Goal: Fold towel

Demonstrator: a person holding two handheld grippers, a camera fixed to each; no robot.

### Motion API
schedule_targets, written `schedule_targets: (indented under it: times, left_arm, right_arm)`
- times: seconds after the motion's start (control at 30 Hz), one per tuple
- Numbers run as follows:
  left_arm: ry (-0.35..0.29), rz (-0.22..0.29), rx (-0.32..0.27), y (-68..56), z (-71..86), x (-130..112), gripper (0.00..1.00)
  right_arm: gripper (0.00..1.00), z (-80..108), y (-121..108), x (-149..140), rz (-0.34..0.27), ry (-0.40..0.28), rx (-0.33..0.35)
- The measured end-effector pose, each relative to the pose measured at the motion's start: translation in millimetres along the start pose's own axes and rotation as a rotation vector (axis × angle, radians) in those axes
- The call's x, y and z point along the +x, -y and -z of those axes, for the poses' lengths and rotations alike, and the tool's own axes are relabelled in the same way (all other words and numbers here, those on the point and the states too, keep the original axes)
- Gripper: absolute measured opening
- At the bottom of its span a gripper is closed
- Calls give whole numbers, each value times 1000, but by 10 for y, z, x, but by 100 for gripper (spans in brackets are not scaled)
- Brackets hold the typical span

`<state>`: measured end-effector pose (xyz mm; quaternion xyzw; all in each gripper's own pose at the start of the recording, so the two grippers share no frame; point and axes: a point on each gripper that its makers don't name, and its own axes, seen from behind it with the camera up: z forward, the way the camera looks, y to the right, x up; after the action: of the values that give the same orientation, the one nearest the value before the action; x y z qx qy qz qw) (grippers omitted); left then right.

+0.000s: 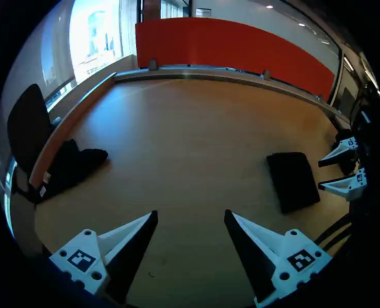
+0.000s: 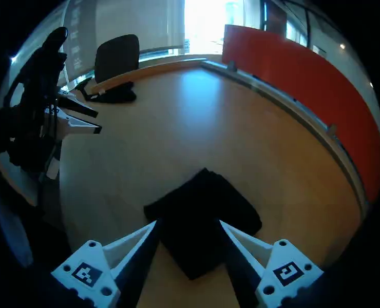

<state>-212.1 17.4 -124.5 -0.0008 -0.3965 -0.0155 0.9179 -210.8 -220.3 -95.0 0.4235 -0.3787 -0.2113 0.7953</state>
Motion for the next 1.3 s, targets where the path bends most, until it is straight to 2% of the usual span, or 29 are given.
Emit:
schedule_targets:
  times: [0.37,0.97,1.3]
  left_arm:
    - [-3,-10,-6,-38,4,36,96]
    - [2,-15,-12,-75,-1,19,96]
    - [4,-17,-14,-76,-4,13,96]
  right_arm:
    - [78,80,-161,-225,-46,20,-39]
    - [77,16,-80,-878,-97,115,-42]
    - [72,-4,-51,-1046,-113,143,-41]
